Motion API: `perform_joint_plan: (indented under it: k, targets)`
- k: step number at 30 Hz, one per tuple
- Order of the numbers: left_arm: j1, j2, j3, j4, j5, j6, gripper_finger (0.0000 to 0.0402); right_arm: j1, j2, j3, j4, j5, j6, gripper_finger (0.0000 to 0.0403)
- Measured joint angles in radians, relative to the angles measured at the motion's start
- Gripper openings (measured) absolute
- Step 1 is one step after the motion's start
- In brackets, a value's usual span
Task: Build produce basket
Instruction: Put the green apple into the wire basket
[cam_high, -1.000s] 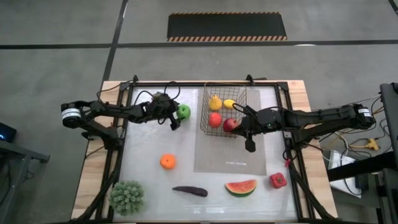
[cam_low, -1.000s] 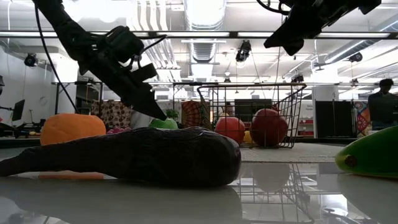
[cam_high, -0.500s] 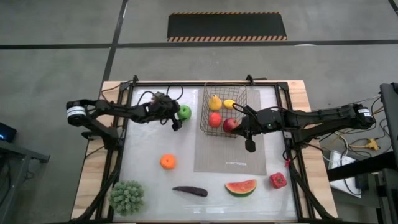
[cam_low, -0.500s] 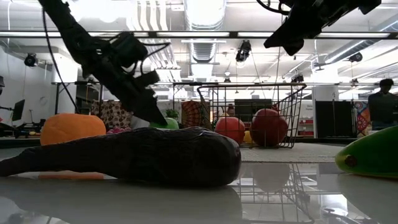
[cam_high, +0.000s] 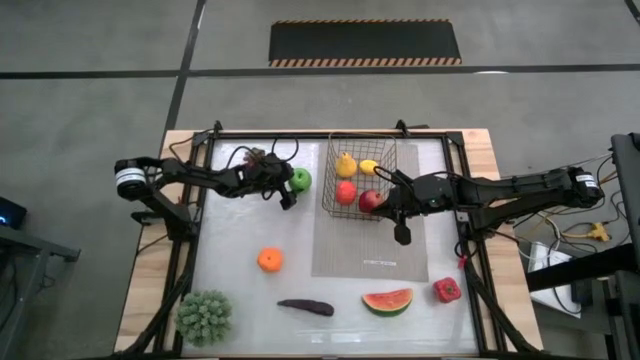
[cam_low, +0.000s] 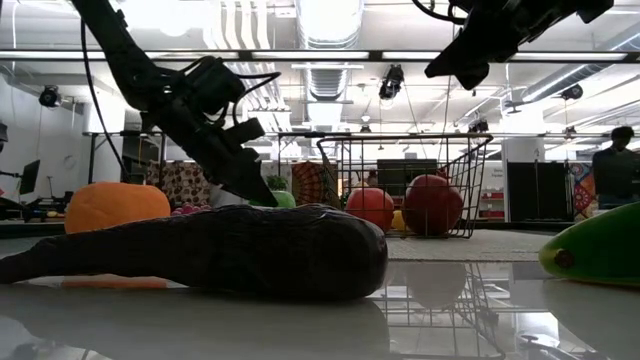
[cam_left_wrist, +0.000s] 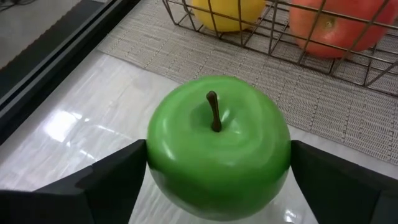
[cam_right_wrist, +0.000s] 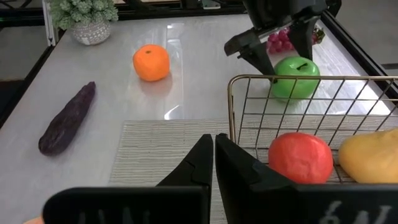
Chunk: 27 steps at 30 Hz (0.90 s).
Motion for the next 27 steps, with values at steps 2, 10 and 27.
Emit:
perform_joint_plan:
  k: [2, 10, 27]
  targets:
    - [0.0, 0.0, 0.0, -0.002, -0.005, 0.0, 0.0337, 0.0, 0.0, -0.001, -0.001, 0.0, 0.0, 0.0009]
    - [-0.012, -0.05, -0.003, -0.063, -0.029, -0.003, 0.0301, 0.0, 0.0, -0.001, 0.0, 0.0, 0.0, 0.0009]
    - [-0.383, -0.376, 0.055, -0.211, -0.224, -0.112, 0.0298, 0.0, 0.15, 0.051, 0.234, 0.027, -0.005, 0.0087]
